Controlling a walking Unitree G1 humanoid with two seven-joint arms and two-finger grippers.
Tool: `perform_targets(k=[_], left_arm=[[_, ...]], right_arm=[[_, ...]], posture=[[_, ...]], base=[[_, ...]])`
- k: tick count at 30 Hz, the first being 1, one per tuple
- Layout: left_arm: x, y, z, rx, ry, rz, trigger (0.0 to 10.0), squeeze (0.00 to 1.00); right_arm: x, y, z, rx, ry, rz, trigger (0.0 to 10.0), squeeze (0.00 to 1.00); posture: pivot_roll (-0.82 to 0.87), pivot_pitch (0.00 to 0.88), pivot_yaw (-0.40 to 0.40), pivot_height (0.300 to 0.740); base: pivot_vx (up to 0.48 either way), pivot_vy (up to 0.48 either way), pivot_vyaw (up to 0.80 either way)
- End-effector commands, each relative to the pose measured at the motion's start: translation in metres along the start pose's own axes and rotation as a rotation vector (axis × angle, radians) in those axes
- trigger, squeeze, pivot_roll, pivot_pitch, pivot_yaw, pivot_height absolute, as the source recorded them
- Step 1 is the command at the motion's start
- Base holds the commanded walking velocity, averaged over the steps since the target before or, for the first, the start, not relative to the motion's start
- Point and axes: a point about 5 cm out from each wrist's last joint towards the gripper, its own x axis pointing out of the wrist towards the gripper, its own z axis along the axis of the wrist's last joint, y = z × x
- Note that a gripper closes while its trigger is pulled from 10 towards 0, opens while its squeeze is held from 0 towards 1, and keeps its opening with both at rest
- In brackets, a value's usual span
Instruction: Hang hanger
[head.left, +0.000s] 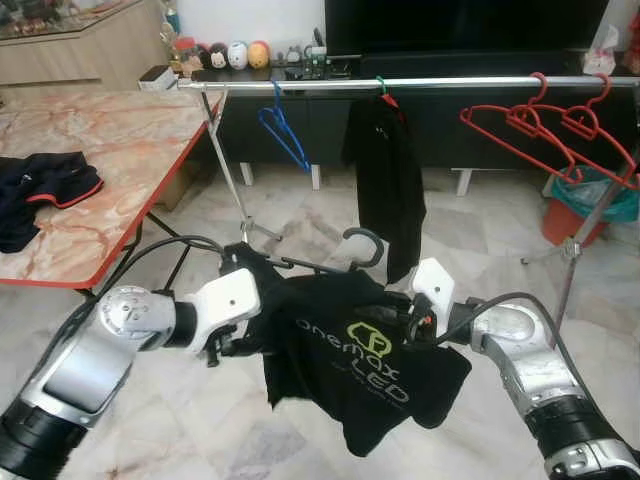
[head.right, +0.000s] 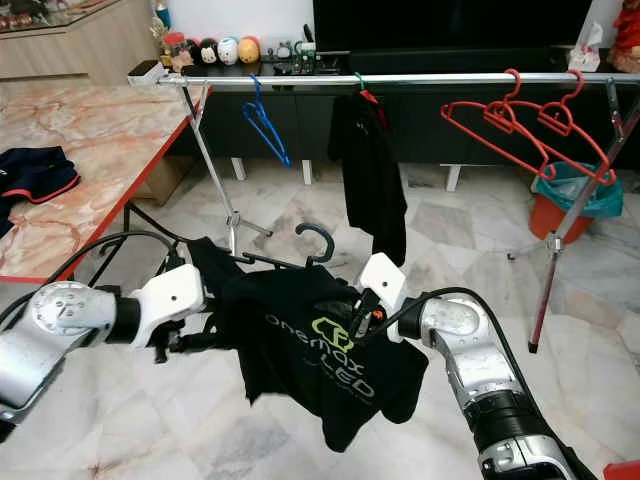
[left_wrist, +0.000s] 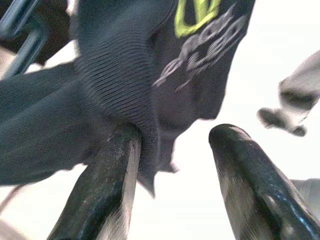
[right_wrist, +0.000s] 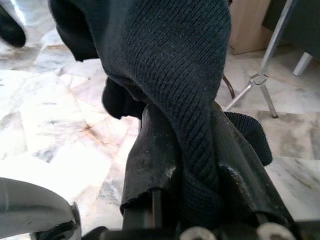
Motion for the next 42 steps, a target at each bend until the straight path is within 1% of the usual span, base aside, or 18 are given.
perform_targets(k=[1,2,3,5,6,7,9,10,14,15,17,20,21,27,35,38,39,42], left_arm=[[0.002,0.013,-0.001,0.038,0.034,0.116,10.0,0.0],[0.005,0.023,0.001,-0.008,0.007,0.211,10.0,0.0],[0.006,0.027,0.001,-0.03,0.001,0.246,10.0,0.0],[0.01,0.04,0.002,-0.081,-0.02,0.396,10.0,0.0],[0.01,0.042,0.002,-0.097,-0.022,0.425,10.0,0.0],[0.012,0.047,0.002,-0.168,-0.049,0.496,10.0,0.0],[0.013,0.049,0.001,-0.199,-0.058,0.528,10.0,0.0],[0.014,0.054,0.0,-0.254,-0.077,0.593,10.0,0.0],[0.02,0.053,0.003,-0.343,-0.149,0.604,10.0,0.0],[0.025,0.049,0.008,-0.341,-0.181,0.559,10.0,0.0],[0.03,0.046,0.011,-0.348,-0.197,0.525,10.0,0.0],[0.033,0.045,0.014,-0.337,-0.208,0.512,10.0,0.0],[0.034,0.046,0.016,-0.353,-0.22,0.52,10.0,0.0],[0.036,0.05,0.018,-0.374,-0.235,0.542,10.0,0.0],[0.033,0.053,0.02,-0.362,-0.256,0.569,10.0,0.0],[0.026,0.058,0.029,-0.317,-0.31,0.592,10.0,0.0],[0.021,0.059,0.037,-0.27,-0.348,0.566,10.0,0.0],[0.017,0.059,0.042,-0.214,-0.363,0.528,10.0,0.0]], right_arm=[[0.005,-0.003,0.013,-0.037,-0.045,-0.009,10.0,0.0],[0.006,-0.003,0.015,-0.025,-0.071,-0.012,10.0,0.0],[0.007,-0.003,0.016,-0.019,-0.08,-0.013,10.0,0.0],[0.006,0.0,0.017,-0.023,-0.077,0.021,10.0,0.0],[0.006,0.0,0.017,-0.025,-0.072,0.029,10.0,0.0],[0.005,0.001,0.016,-0.039,-0.06,0.038,10.0,0.0],[0.005,0.001,0.016,-0.037,-0.059,0.032,10.0,0.0],[0.004,0.0,0.015,-0.037,-0.053,0.023,10.0,0.0],[0.003,-0.006,0.012,-0.064,-0.014,-0.035,10.0,0.0],[0.002,-0.015,0.012,-0.074,-0.002,-0.14,10.0,0.0],[0.0,-0.025,0.011,-0.037,0.008,-0.254,10.0,0.0],[-0.002,-0.029,0.01,-0.019,0.0,-0.323,10.0,0.0],[-0.001,-0.027,0.009,0.012,-0.031,-0.341,10.0,0.0],[0.004,-0.017,0.002,0.053,-0.036,-0.341,10.0,0.0],[0.008,-0.014,0.004,0.034,-0.052,-0.308,10.0,0.0],[0.008,-0.01,0.004,0.017,-0.05,-0.256,10.0,0.0],[0.007,-0.006,0.003,0.004,-0.041,-0.207,10.0,0.0],[0.006,-0.002,0.004,-0.015,-0.041,-0.141,10.0,0.0]], posture=[[0.03,0.0,0.092,0.719],[0.03,0.0,0.092,0.719],[0.03,0.0,0.092,0.719],[0.03,0.0,0.09,0.719],[0.03,0.0,0.09,0.719],[0.03,0.0,0.09,0.719],[0.03,0.0,0.09,0.719],[0.03,0.0,0.092,0.719],[0.02,0.0,0.093,0.719],[0.02,0.0,0.093,0.719],[0.01,0.0,0.094,0.719],[0.01,0.0,0.095,0.719],[0.01,0.0,0.097,0.719],[0.01,0.0,0.099,0.719],[0.01,0.0,0.092,0.719],[0.01,0.0,0.09,0.719],[0.01,0.0,0.09,0.719],[0.01,0.0,0.09,0.719]], base=[[0.0,0.0,0.0],[0.0,0.0,0.0],[0.0,0.0,0.0],[0.0,0.0,0.0],[0.0,0.0,0.0],[0.0,0.0,0.0],[0.0,0.0,0.0],[0.0,0.0,0.0],[0.0,0.0,0.0],[0.0,0.0,0.0],[0.0,0.0,0.0],[0.0,0.0,0.0],[0.0,0.0,0.0],[0.0,0.0,-0.12],[0.0,0.0,-0.52],[0.0,0.0,0.0],[0.0,0.0,0.0],[0.0,0.0,0.0]])
